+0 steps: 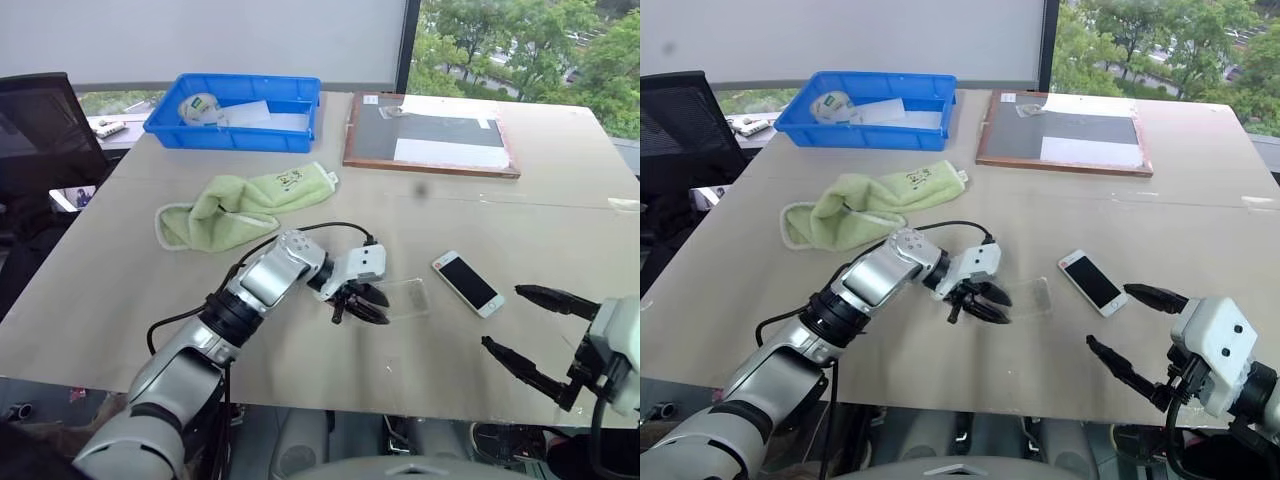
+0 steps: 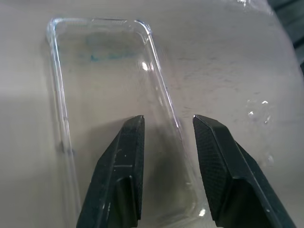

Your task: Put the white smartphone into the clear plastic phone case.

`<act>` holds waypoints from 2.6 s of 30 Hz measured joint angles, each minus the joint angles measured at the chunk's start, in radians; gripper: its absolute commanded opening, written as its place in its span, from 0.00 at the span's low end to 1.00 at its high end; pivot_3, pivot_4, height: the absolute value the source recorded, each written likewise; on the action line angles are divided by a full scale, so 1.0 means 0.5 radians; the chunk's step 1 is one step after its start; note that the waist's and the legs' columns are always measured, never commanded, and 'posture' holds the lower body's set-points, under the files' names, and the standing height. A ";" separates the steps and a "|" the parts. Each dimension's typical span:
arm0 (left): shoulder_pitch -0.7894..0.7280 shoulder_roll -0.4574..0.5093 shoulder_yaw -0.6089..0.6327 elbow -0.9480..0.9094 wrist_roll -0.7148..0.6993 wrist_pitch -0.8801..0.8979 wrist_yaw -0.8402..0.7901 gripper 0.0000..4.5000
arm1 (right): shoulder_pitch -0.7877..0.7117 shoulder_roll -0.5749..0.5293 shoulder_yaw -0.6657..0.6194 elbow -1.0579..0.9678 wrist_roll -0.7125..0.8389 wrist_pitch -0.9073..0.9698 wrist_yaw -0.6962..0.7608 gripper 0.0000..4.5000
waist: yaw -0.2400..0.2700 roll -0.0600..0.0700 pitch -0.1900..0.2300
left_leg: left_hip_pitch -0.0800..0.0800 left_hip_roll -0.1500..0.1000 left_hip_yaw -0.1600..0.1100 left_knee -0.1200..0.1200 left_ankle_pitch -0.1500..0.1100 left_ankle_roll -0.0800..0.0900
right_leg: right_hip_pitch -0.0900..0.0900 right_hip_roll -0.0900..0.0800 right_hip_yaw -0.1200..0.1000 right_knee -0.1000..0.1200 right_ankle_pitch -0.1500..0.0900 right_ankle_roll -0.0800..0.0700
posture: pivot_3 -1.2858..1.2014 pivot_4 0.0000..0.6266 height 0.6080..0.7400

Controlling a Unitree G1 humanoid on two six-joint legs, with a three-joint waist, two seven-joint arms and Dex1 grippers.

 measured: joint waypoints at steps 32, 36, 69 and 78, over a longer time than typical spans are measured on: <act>-0.407 -0.268 0.141 0.996 0.266 -0.993 -0.256 0.01 | -0.168 -0.041 0.170 0.044 -0.195 0.070 -0.032 1.00 | -0.002 -0.009 0.007 | -0.006 -0.018 0.001 0.002 -0.006 0.011 | -0.001 -0.013 0.001 0.000 -0.007 0.012 | 0.52 0.24 1.00; -0.423 -0.316 0.139 0.975 0.326 -0.863 -0.228 0.01 | -0.182 -0.045 0.211 0.044 -0.214 0.105 -0.068 1.00 | -0.008 -0.009 0.007 | -0.005 -0.018 0.000 0.002 -0.006 0.011 | -0.001 -0.012 0.002 0.001 -0.007 0.013 | 0.52 0.24 1.00; 0.612 0.085 1.057 -0.489 -0.442 -0.111 0.151 0.98 | -1.226 0.040 1.078 0.888 -0.512 0.626 -0.543 1.00 | -0.052 -0.007 0.010 | -0.002 -0.016 0.001 0.001 -0.006 0.012 | -0.001 -0.011 0.007 0.004 -0.002 0.020 | 0.52 0.24 1.00; 0.884 0.310 1.351 -0.826 -0.798 -0.004 0.222 0.98 | -1.429 0.097 1.192 1.111 -0.535 0.830 -0.541 1.00 | -0.047 -0.007 0.010 | -0.002 -0.016 0.002 0.001 -0.007 0.012 | -0.001 -0.012 0.006 0.003 -0.003 0.018 | 0.52 0.24 1.00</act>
